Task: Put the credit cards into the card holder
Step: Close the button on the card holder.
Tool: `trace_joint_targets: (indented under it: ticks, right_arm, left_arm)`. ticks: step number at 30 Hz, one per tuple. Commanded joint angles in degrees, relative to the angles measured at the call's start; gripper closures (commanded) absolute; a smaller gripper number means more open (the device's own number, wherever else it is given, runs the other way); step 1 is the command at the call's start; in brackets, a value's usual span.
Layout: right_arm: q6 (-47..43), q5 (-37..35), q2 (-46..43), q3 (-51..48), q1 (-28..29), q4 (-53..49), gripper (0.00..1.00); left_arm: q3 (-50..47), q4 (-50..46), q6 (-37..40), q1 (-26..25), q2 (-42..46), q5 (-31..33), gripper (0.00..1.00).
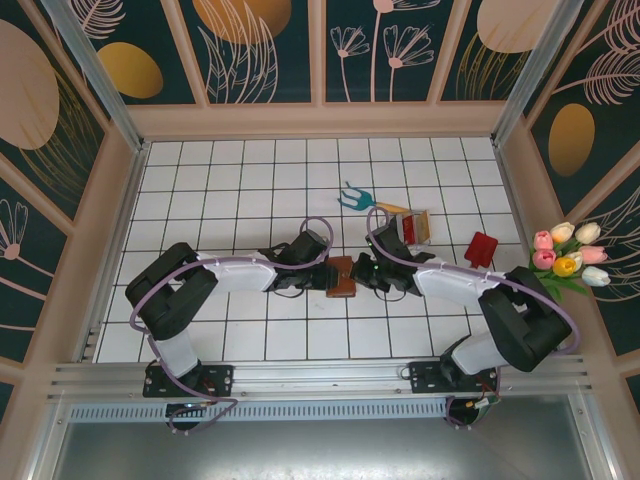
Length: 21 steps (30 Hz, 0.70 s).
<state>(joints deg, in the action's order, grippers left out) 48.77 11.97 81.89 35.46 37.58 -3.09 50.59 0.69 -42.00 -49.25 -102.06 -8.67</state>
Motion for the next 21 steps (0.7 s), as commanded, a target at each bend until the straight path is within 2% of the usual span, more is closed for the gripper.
trace_joint_targets:
  ticks: [1, 21]
  right_arm:
    - [0.7, 1.5, 1.2, 0.2, -0.1, 2.9, 0.92]
    - [0.1, 0.9, 3.1, 2.6, 0.5, 1.9, 0.92]
  left_arm:
    - [-2.6, -4.0, 1.3, -0.9, -5.4, 1.7, 0.60]
    - [-2.5, -4.1, 1.3, -1.0, -5.4, 1.6, 0.60]
